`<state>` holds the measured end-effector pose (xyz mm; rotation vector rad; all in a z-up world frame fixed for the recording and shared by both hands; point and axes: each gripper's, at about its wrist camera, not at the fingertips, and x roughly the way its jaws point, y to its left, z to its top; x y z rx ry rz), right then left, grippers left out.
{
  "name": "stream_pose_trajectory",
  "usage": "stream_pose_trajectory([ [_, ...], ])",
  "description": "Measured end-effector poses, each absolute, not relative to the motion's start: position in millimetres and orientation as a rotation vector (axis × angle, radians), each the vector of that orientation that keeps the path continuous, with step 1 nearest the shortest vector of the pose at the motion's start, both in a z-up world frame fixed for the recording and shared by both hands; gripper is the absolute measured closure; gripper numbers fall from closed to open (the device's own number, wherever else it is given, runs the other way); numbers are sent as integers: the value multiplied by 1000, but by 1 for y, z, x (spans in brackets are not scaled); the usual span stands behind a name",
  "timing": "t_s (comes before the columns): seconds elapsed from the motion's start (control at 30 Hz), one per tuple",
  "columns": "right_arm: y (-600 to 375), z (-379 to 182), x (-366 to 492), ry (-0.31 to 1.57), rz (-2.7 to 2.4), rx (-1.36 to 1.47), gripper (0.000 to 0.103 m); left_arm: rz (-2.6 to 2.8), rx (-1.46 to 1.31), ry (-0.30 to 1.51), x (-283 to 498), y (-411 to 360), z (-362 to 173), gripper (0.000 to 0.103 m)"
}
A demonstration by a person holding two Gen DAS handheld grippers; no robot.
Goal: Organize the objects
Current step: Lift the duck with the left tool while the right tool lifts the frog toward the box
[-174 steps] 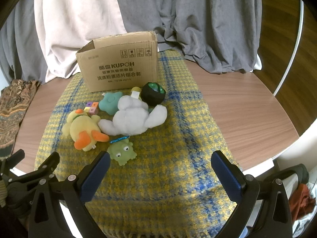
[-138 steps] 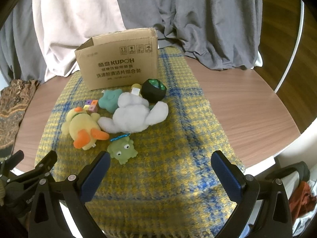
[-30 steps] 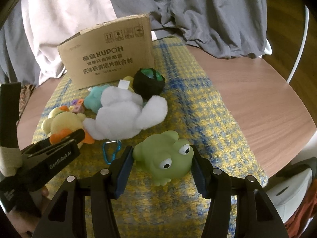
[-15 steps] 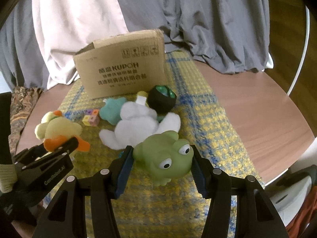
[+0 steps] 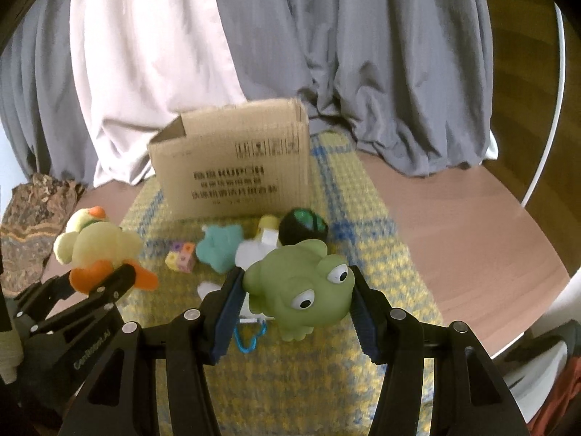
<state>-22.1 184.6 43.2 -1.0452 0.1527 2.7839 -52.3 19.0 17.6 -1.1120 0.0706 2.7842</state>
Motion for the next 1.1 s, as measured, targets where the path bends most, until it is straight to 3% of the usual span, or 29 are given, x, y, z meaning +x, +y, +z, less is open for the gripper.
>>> stream_pose_trajectory([
  [1.1,181,148,-124,68,2861,-865,47,2764,-886,107,-154,33,118,50],
])
